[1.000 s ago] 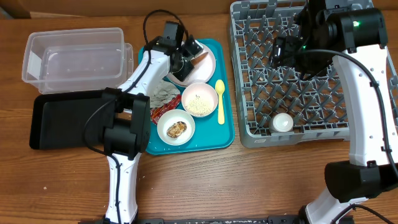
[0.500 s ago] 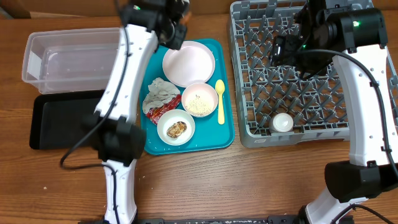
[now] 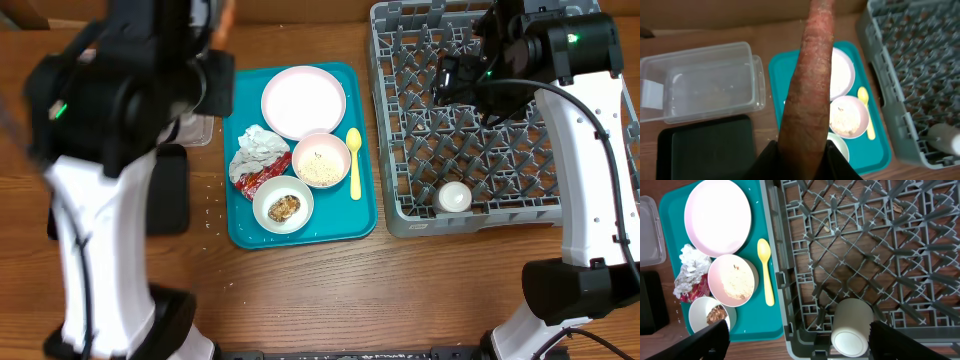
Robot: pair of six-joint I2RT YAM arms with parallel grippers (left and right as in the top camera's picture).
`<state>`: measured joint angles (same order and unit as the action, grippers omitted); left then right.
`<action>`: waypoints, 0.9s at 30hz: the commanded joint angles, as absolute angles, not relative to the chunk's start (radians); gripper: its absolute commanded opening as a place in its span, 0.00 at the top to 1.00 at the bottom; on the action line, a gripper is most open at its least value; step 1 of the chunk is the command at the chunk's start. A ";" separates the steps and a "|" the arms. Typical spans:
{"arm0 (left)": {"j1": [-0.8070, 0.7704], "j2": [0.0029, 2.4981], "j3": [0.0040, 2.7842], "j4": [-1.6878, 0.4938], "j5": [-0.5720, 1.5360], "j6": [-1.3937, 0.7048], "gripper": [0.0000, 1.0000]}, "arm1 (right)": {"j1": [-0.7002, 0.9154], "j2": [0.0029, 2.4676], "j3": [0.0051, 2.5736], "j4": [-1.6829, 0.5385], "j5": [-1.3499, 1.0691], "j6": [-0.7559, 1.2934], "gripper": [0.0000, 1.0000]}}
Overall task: Sort waste into correct bins and load items into the dishwasher
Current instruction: 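Carry the carrot left and drop it on the black tray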
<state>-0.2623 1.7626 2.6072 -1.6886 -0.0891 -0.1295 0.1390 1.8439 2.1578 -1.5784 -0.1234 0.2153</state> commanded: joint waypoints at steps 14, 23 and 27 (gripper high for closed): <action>0.084 1.402 1.942 -1.685 -0.218 -0.413 0.96 | 0.144 1.841 2.171 -1.570 -0.122 0.212 0.07; 0.276 1.402 1.461 -1.399 -0.221 -0.525 0.95 | 0.144 1.841 2.172 -1.551 -0.122 0.212 0.07; 0.318 1.412 1.253 -1.196 -0.219 -0.573 0.96 | 0.144 1.841 2.172 -1.551 -0.122 0.212 0.05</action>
